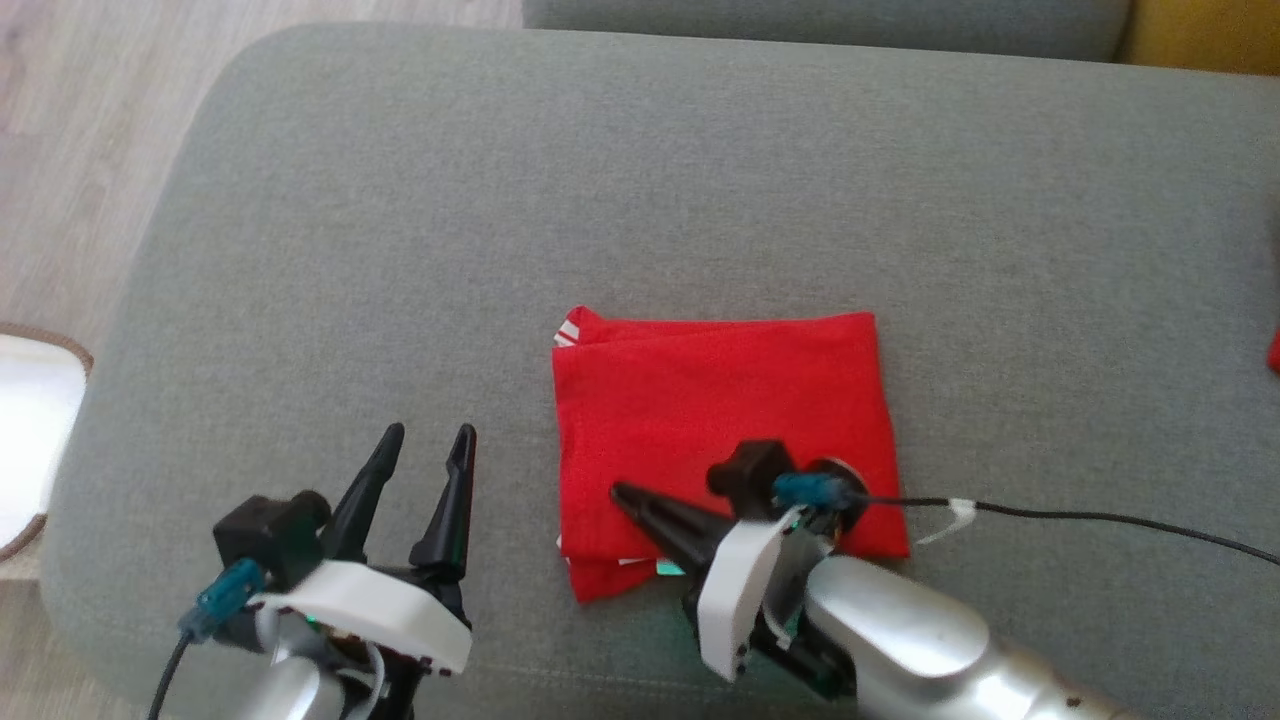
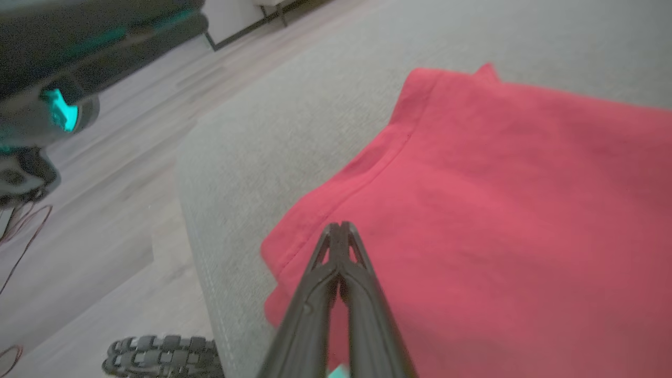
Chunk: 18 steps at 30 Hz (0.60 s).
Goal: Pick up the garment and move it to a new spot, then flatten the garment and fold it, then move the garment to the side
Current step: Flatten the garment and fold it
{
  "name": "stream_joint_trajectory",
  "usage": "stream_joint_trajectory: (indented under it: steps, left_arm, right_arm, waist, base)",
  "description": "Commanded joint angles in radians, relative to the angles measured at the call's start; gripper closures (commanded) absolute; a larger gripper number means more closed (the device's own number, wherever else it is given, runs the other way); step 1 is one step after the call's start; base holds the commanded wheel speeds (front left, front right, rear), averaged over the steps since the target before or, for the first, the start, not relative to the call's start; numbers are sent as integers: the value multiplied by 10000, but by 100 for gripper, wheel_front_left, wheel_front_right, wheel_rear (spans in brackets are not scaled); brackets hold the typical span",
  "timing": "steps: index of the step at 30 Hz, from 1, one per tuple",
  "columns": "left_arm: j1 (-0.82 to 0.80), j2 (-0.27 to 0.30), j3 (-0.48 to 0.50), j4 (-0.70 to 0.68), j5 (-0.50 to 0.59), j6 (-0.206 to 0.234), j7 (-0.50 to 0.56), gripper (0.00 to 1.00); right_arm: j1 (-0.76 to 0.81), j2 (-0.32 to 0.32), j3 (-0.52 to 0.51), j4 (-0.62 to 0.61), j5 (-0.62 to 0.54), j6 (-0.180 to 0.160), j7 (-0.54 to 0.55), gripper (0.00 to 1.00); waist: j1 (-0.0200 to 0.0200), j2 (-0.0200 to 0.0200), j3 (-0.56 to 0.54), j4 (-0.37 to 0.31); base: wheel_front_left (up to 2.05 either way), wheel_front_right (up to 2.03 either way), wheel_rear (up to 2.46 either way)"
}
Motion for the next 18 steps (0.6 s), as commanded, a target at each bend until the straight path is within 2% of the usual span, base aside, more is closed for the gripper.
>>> stream_joint_trajectory:
  steps: [1, 5, 6, 8, 10, 11, 12, 13, 14, 18]
  left_arm:
    - [-375, 120, 418, -287, -94, 97, -118, 0]
    - [-352, 66, 460, -242, -78, 185, -159, 0]
    - [-359, 31, 491, -223, -65, 214, -186, 0]
    - [-366, -8, 547, -201, -41, 251, -222, 0]
    - [-353, -45, 643, -177, 3, 323, -261, 0]
    - [-340, -68, 699, -168, 28, 362, -281, 0]
    - [-313, -95, 750, -152, 51, 399, -298, 0]
    - [-286, -124, 797, -137, 87, 438, -314, 0]
    - [-250, -161, 840, -129, 115, 465, -329, 0]
    - [-83, -363, 1027, -84, 287, 606, -370, 0]
  right_arm:
    - [-292, 45, -213, -221, 111, 65, -450, 100]
    - [-494, -41, -930, 29, 112, 65, -1215, 100]
    - [-517, -53, -1497, 153, 37, 65, -1492, 100]
    - [-476, -65, -2085, 265, -155, 65, -1653, 91]
    - [-353, -56, -2792, 340, -370, 65, -1743, 75]
    - [-265, -47, -3147, 346, -523, 65, -1769, 62]
    - [-142, -30, -3529, 337, -670, 65, -1786, 45]
    - [-8, -8, -3955, 276, -829, 65, -1796, 17]
    - [143, 17, -4408, 136, -1038, 65, -1800, 0]
    - [1016, 153, -6244, -619, -2114, 65, -1806, 0]
  waist:
    - [0, 0, -29, -98]
    - [0, 0, -148, -304]
    - [0, 0, -228, -412]
    - [0, 0, -333, -530]
    - [0, 0, -464, -648]
    - [0, 0, -528, -701]
    - [0, 0, -604, -758]
    - [0, 0, -676, -809]
    - [0, 0, -737, -863]
    - [0, 0, -972, -1022]
  base:
    - [0, 0, 0]
    - [0, 0, 0]
    - [0, 0, 0]
    - [0, 0, 0]
    - [0, 0, 0]
    - [0, 0, 0]
    - [0, 0, 0]
    - [0, 0, 0]
    - [0, 0, 0]
    - [0, 0, 0]
